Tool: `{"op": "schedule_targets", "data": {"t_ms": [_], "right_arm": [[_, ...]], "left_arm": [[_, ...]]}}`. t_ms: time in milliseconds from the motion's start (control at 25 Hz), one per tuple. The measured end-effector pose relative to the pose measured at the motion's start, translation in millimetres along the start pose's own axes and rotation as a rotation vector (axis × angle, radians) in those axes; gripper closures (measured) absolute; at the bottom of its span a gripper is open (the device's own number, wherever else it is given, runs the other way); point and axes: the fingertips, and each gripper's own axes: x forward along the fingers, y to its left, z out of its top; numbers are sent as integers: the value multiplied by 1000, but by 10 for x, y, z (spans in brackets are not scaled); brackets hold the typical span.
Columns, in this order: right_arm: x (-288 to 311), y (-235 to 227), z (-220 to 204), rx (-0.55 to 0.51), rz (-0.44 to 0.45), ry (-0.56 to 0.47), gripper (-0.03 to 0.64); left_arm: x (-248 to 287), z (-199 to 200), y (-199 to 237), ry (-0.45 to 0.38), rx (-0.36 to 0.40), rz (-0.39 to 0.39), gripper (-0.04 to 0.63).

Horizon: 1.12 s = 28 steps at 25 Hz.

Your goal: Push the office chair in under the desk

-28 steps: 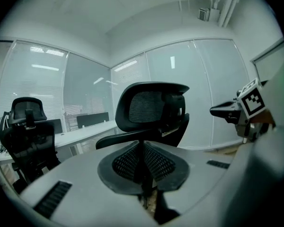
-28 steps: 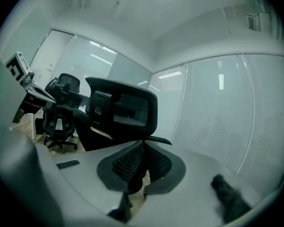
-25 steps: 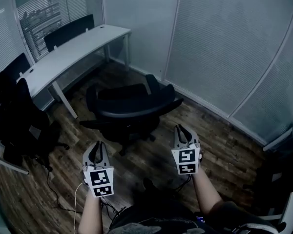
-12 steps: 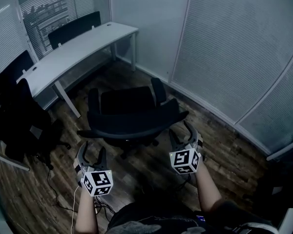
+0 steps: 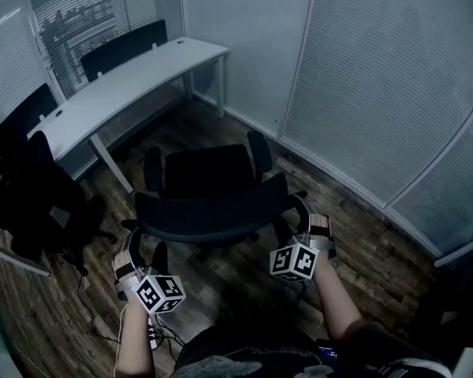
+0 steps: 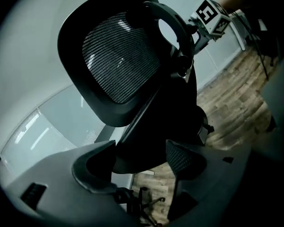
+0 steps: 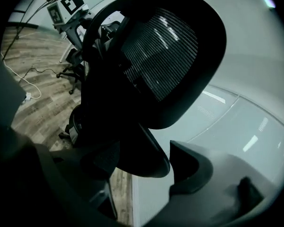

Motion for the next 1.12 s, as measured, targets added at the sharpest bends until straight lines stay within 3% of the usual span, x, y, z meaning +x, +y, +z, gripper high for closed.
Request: {"op": "schedule_targets", "data": {"t_ms": [120, 360, 520, 680, 880, 1120], "right_arm": [[81, 33, 46, -31, 20, -3, 311], [250, 60, 101, -17, 25, -15, 313], [289, 37, 108, -41, 49, -19, 313], [351, -22, 66, -58, 63, -19, 313], [544, -63, 80, -64, 71, -45, 313], [849, -118, 108, -73, 128, 4, 314]], "left_arm": [[56, 11, 60, 15, 38, 40, 276], [321, -28, 163, 81, 83, 43, 276], [409, -5, 204, 106, 70, 30, 314], [434, 46, 171, 109, 62, -7, 318], [555, 72, 203, 106, 46, 9, 318], [812, 102, 292, 134, 32, -1, 318]]}}
